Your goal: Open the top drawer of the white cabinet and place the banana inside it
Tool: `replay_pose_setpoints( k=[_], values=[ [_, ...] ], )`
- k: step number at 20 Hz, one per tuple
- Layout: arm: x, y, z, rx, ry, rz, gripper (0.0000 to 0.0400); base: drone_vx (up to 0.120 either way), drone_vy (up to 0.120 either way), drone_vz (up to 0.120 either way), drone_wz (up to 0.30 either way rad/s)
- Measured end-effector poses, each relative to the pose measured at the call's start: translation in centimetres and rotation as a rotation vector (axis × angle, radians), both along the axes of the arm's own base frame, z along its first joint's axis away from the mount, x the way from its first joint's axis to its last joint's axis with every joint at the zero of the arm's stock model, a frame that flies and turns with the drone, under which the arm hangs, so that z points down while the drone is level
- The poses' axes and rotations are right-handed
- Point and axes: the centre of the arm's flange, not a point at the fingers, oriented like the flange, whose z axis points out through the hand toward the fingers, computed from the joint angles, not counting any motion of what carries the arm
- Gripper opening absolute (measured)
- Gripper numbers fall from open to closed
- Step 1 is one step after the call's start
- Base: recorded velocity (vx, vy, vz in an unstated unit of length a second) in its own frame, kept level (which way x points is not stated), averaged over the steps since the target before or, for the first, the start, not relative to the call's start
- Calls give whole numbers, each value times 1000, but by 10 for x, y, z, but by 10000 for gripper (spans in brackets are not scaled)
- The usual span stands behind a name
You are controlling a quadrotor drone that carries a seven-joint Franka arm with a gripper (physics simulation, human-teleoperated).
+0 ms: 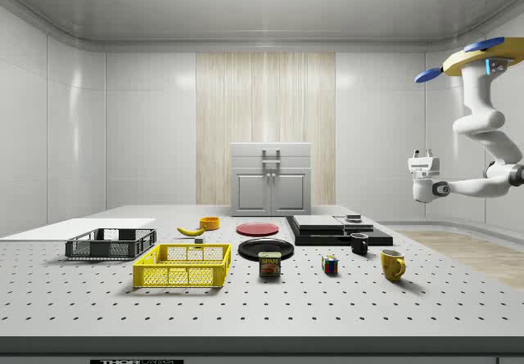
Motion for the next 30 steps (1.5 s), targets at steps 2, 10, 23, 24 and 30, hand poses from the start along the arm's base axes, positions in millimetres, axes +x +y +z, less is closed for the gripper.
replay_pose_setpoints(
  k=[2, 10, 23, 24, 30],
  values=[
    [-3, 0, 15, 0, -2, 0, 400, 0, 0, 0, 0],
    [-2, -19, 64, 203, -6, -3, 400, 0, -75, 0, 0],
    [1, -98, 7, 1412, -1, 4, 400, 108, -117, 71, 0],
    [2, -98, 5, 1438, -1, 4, 400, 120, -120, 120, 0],
    [2, -99, -2, 1525, 0, 5, 400, 120, -120, 120, 0]
  ],
)
